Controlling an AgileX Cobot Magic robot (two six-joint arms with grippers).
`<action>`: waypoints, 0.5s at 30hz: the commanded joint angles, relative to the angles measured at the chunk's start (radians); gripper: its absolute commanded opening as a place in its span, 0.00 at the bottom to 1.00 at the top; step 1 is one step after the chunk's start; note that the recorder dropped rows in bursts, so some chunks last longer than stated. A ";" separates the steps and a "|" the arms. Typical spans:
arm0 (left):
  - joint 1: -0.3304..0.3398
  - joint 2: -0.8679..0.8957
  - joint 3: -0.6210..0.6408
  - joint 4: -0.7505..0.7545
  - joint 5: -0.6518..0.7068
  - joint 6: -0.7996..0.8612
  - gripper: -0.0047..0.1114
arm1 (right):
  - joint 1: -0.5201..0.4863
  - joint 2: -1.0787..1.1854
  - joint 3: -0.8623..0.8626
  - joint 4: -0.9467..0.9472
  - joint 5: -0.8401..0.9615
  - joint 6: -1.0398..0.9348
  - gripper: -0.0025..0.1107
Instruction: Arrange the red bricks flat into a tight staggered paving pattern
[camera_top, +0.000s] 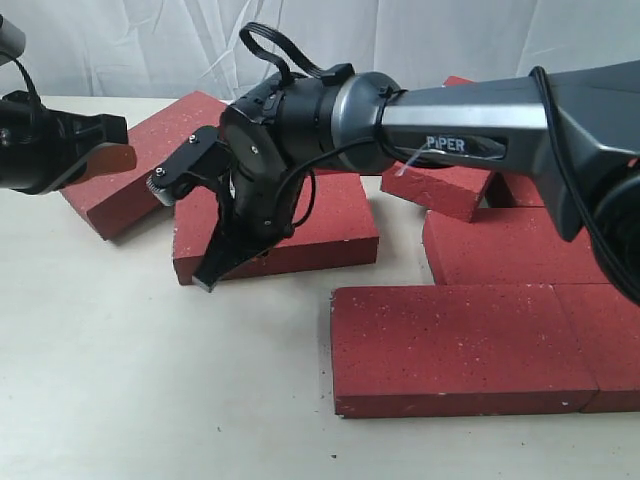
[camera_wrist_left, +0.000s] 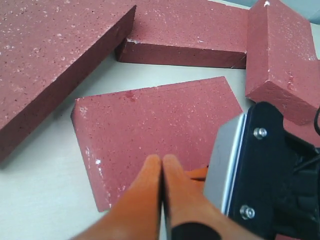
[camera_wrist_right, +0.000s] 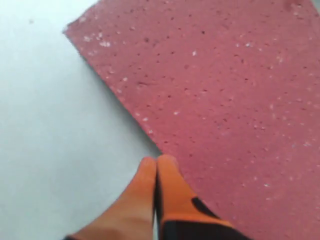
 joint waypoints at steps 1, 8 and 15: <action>-0.003 0.000 0.004 -0.018 0.005 0.003 0.04 | -0.006 0.011 0.003 -0.159 0.024 0.141 0.01; -0.003 0.000 0.006 -0.009 0.007 0.096 0.04 | -0.007 -0.216 0.003 -0.136 0.186 0.301 0.01; -0.003 0.000 0.006 0.048 0.091 0.096 0.04 | -0.012 -0.322 0.003 0.094 0.434 0.133 0.01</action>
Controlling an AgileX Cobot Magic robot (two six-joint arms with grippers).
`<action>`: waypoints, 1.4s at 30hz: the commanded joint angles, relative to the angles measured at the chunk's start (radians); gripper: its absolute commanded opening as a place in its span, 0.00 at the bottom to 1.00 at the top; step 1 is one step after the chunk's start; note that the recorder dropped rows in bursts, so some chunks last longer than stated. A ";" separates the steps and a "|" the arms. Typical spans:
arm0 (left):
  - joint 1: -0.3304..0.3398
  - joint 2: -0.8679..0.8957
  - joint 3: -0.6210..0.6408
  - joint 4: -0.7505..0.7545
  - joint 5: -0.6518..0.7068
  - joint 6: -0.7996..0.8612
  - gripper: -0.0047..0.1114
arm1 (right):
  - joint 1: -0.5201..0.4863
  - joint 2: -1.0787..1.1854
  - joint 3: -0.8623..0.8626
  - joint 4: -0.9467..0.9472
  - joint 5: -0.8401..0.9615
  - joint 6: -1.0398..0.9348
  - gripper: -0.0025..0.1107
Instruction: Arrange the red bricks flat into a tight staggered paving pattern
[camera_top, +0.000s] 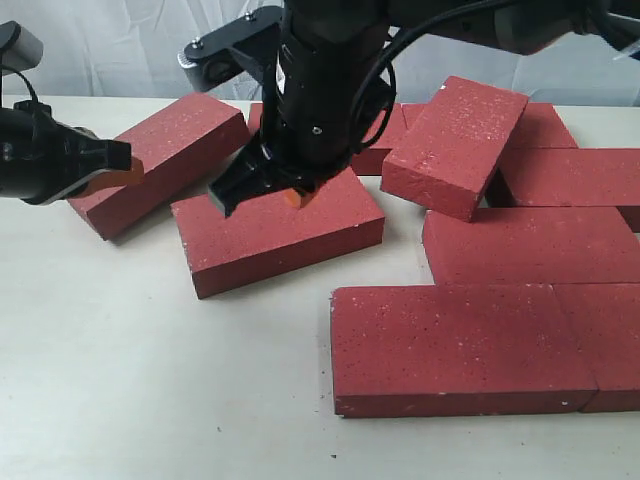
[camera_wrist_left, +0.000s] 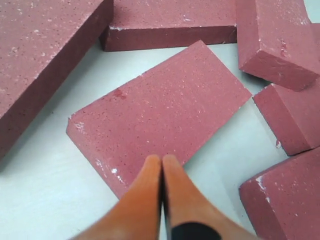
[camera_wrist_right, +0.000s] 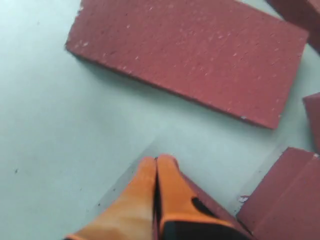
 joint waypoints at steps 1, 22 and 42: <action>-0.003 0.000 0.004 0.005 0.032 0.005 0.04 | -0.008 -0.011 -0.001 0.122 0.093 -0.141 0.01; -0.003 0.000 0.004 0.004 0.072 0.006 0.04 | -0.116 -0.006 -0.001 0.184 0.093 -0.238 0.01; -0.018 0.243 -0.030 0.313 0.070 -0.228 0.04 | -0.300 0.229 -0.001 0.341 0.082 -0.612 0.01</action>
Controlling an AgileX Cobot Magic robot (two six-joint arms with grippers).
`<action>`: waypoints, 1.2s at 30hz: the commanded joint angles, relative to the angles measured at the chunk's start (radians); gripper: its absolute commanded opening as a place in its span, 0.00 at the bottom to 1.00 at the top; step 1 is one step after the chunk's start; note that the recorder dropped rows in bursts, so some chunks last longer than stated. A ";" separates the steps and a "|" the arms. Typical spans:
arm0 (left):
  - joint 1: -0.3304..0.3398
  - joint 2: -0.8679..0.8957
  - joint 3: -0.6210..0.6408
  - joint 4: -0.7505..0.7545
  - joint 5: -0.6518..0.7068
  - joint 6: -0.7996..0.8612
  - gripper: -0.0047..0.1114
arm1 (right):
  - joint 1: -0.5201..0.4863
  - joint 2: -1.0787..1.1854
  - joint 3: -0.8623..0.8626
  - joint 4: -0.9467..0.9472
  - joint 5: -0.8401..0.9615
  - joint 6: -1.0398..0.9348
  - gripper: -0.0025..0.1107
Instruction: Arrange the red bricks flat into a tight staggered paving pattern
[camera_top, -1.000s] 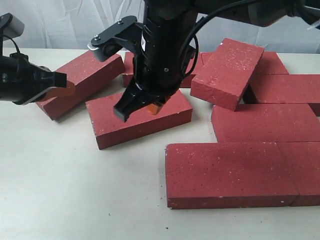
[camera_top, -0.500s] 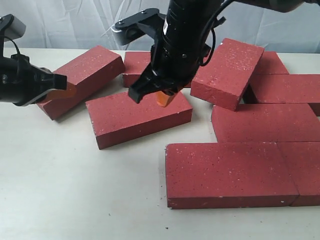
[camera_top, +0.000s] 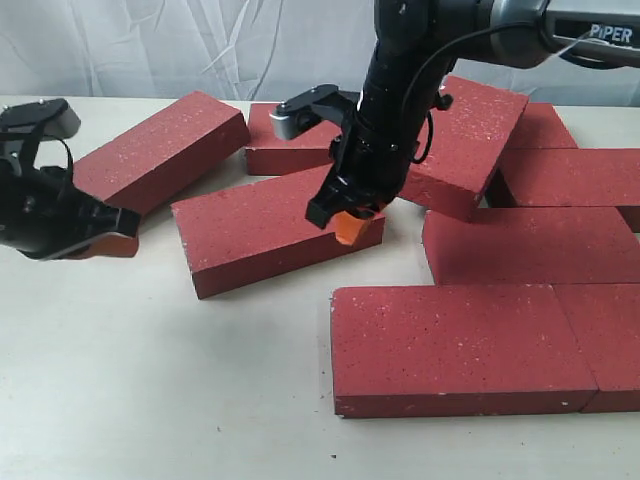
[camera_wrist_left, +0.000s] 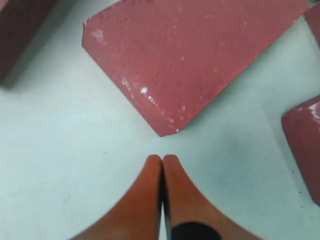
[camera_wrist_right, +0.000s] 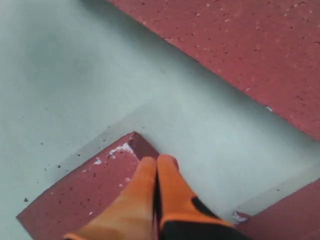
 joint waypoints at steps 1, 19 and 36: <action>-0.030 0.137 -0.039 0.002 -0.007 -0.008 0.04 | -0.008 0.046 -0.001 -0.023 0.003 -0.040 0.01; -0.127 0.430 -0.210 -0.042 -0.189 -0.006 0.04 | -0.008 0.132 -0.001 -0.021 -0.183 -0.049 0.01; -0.127 0.481 -0.299 -0.063 -0.256 -0.006 0.04 | -0.010 0.132 -0.001 -0.069 -0.325 -0.047 0.01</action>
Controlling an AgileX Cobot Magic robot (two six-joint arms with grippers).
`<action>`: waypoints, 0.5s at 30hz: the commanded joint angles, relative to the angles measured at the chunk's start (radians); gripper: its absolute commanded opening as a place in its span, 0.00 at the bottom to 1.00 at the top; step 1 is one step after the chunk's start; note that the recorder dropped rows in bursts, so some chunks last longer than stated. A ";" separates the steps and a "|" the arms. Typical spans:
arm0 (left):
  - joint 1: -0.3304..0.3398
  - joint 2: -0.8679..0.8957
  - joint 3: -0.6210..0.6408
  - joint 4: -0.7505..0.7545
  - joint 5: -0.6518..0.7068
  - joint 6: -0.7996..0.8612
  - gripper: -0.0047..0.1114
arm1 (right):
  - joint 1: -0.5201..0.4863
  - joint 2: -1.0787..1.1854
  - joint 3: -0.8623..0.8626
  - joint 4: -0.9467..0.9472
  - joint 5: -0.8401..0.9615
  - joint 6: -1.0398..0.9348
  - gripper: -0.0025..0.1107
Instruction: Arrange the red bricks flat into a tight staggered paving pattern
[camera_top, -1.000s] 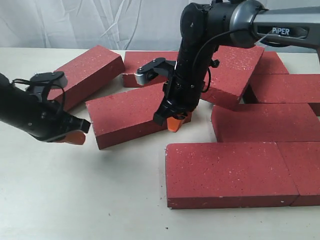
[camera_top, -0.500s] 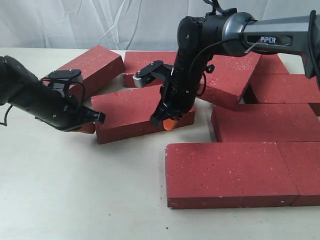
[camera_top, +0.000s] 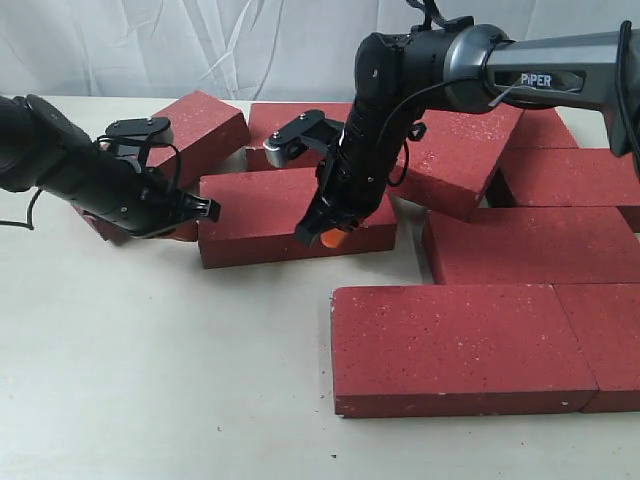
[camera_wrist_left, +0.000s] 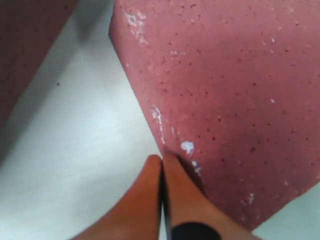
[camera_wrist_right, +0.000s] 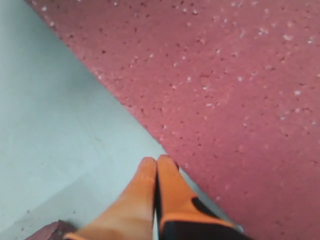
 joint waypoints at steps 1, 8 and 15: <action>-0.006 0.002 -0.007 -0.018 -0.047 -0.002 0.04 | -0.007 -0.004 -0.001 -0.042 -0.083 -0.006 0.01; -0.006 0.002 -0.007 -0.005 -0.060 0.000 0.04 | -0.007 -0.004 -0.001 -0.049 -0.109 0.007 0.01; -0.007 0.002 -0.017 -0.007 -0.064 0.007 0.04 | -0.007 -0.021 -0.001 -0.045 -0.024 0.047 0.01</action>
